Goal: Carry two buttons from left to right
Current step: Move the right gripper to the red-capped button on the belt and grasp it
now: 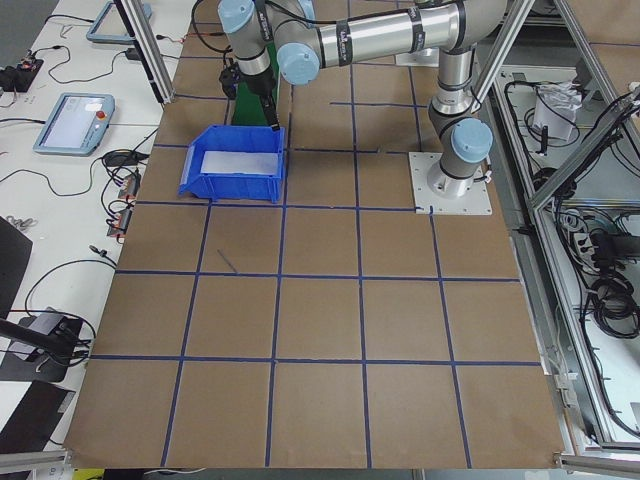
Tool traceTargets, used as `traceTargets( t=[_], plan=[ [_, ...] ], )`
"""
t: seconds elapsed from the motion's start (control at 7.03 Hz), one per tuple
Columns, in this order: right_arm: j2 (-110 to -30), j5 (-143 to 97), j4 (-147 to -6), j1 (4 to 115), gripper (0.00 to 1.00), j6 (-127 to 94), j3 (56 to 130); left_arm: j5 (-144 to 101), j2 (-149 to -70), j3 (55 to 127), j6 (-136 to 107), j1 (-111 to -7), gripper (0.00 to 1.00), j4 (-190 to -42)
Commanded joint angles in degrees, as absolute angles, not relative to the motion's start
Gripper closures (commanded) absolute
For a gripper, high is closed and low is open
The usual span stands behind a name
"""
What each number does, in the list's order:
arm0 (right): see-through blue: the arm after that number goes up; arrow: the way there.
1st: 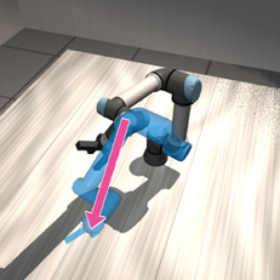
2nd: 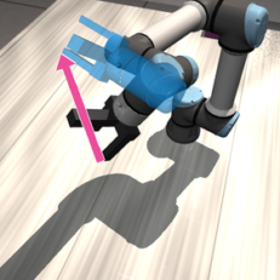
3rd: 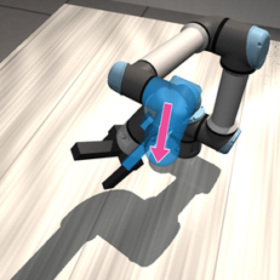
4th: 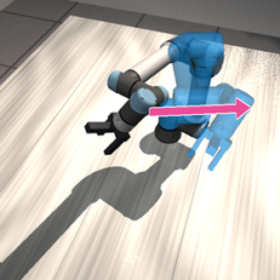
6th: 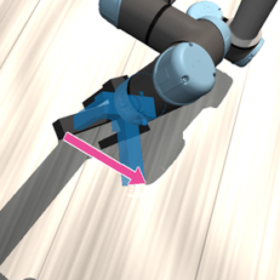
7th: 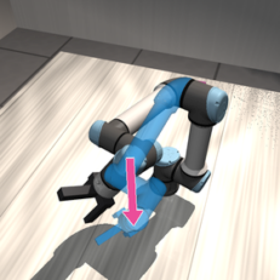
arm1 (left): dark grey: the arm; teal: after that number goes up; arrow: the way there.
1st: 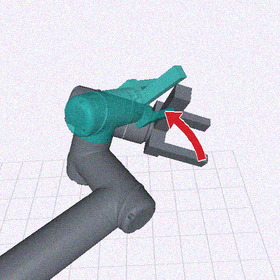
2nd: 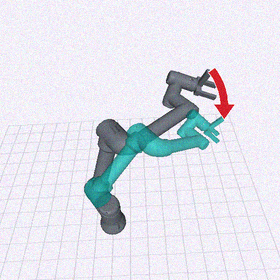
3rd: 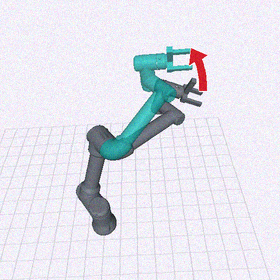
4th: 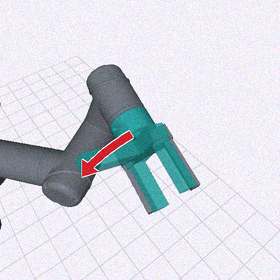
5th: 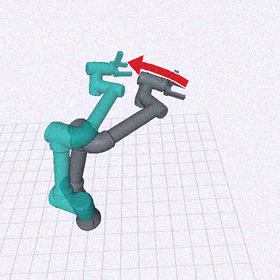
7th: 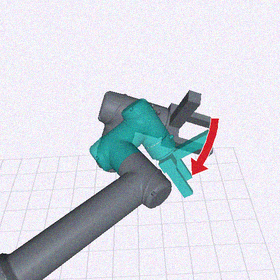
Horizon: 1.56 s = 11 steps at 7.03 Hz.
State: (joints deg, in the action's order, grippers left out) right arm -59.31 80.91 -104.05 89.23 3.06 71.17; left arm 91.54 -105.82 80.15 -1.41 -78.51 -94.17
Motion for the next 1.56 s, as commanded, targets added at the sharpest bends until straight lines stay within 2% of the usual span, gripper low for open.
traceTargets(
  t=[0.0, 1.42],
  plan=[
    [-56.4, 79.5, -108.3, 94.0, 0.29, -5.3, 71.6, 91.1, -105.7, 80.8, -1.4, -78.2, 0.00, -94.1],
    [-48.8, 84.6, -114.2, 99.2, 0.32, -12.0, 68.2, 91.5, -105.5, 80.8, -1.1, -77.5, 0.00, -94.0]
  ],
)
